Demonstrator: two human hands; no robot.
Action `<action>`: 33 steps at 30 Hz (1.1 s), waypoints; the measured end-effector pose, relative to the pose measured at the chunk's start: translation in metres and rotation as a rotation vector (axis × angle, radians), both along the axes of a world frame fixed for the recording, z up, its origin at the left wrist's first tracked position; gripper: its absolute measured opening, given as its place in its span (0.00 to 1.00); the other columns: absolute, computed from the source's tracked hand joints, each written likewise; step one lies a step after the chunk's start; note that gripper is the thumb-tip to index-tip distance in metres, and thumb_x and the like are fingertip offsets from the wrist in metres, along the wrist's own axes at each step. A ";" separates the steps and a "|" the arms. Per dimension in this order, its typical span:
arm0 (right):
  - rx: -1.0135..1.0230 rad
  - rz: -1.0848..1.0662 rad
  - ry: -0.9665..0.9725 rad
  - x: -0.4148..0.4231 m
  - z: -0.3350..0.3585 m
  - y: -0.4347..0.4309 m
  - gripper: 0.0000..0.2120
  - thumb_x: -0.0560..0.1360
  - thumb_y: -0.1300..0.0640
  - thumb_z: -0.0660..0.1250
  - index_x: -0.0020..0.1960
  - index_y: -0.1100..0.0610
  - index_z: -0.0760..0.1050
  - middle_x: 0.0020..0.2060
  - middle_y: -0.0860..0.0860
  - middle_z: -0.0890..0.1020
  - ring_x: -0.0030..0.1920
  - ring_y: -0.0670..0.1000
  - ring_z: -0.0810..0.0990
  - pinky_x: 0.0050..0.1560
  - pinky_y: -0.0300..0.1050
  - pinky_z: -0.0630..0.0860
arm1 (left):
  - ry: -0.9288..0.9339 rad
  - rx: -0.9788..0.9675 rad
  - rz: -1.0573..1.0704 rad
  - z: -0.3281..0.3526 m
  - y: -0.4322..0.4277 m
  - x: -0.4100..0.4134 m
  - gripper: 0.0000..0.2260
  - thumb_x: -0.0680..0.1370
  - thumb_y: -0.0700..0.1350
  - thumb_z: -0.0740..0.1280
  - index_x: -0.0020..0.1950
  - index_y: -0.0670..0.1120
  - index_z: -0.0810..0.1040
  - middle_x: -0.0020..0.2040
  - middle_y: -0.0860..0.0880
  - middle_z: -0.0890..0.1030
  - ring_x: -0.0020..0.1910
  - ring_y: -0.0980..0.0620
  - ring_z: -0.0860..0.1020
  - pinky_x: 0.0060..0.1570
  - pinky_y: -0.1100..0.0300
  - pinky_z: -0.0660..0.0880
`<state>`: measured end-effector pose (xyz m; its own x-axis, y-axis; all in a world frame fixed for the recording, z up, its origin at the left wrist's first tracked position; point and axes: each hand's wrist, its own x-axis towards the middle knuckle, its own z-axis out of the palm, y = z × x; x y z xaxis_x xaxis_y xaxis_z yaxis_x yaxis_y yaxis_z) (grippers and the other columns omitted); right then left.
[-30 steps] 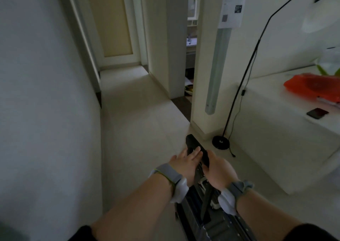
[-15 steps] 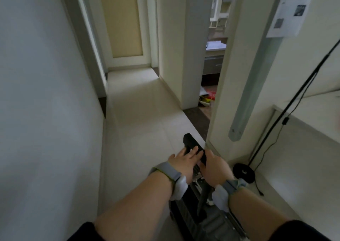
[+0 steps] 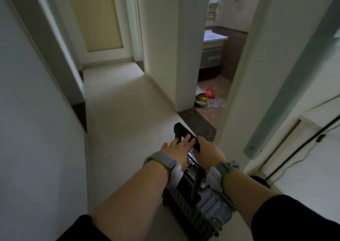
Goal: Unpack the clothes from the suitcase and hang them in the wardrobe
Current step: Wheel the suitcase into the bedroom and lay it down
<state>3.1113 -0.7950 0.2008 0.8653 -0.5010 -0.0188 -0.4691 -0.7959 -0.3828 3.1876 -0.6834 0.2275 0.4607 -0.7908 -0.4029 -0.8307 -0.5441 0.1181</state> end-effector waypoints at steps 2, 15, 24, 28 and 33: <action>-0.004 0.009 -0.013 0.044 0.000 -0.009 0.11 0.78 0.54 0.58 0.59 0.55 0.68 0.45 0.54 0.81 0.43 0.55 0.80 0.43 0.48 0.77 | -0.013 -0.051 0.013 0.000 -0.006 0.043 0.37 0.77 0.45 0.62 0.77 0.55 0.40 0.78 0.55 0.40 0.77 0.46 0.48 0.72 0.41 0.54; 0.029 0.008 0.044 0.388 -0.006 -0.076 0.14 0.79 0.54 0.56 0.61 0.59 0.66 0.51 0.58 0.79 0.50 0.59 0.79 0.46 0.46 0.74 | 0.021 -0.057 0.088 -0.003 -0.086 0.382 0.34 0.79 0.47 0.62 0.78 0.54 0.44 0.79 0.53 0.43 0.74 0.43 0.57 0.69 0.42 0.62; 0.067 -0.019 0.043 0.597 -0.002 -0.135 0.13 0.79 0.54 0.59 0.62 0.56 0.66 0.53 0.56 0.80 0.51 0.56 0.80 0.45 0.44 0.72 | -0.044 -0.032 -0.014 -0.006 -0.142 0.598 0.39 0.76 0.44 0.65 0.78 0.54 0.42 0.78 0.53 0.42 0.76 0.44 0.51 0.71 0.43 0.57; 0.093 -0.052 0.063 0.697 0.004 -0.157 0.15 0.79 0.53 0.58 0.63 0.55 0.66 0.52 0.56 0.80 0.50 0.55 0.80 0.47 0.46 0.75 | -0.091 0.012 -0.114 0.000 -0.169 0.709 0.38 0.77 0.48 0.65 0.78 0.53 0.41 0.79 0.52 0.42 0.76 0.43 0.49 0.70 0.41 0.56; 0.058 -0.063 0.091 0.805 0.008 -0.188 0.16 0.79 0.52 0.57 0.65 0.56 0.66 0.55 0.56 0.79 0.53 0.56 0.79 0.51 0.46 0.75 | -0.100 0.017 -0.122 -0.001 -0.203 0.810 0.35 0.79 0.51 0.61 0.78 0.52 0.41 0.79 0.51 0.42 0.76 0.43 0.48 0.70 0.40 0.55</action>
<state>3.9163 -0.9830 0.2091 0.8255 -0.5501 -0.1262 -0.5524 -0.7416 -0.3807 3.9980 -0.8860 0.2265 0.4004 -0.8369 -0.3732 -0.8977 -0.4399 0.0232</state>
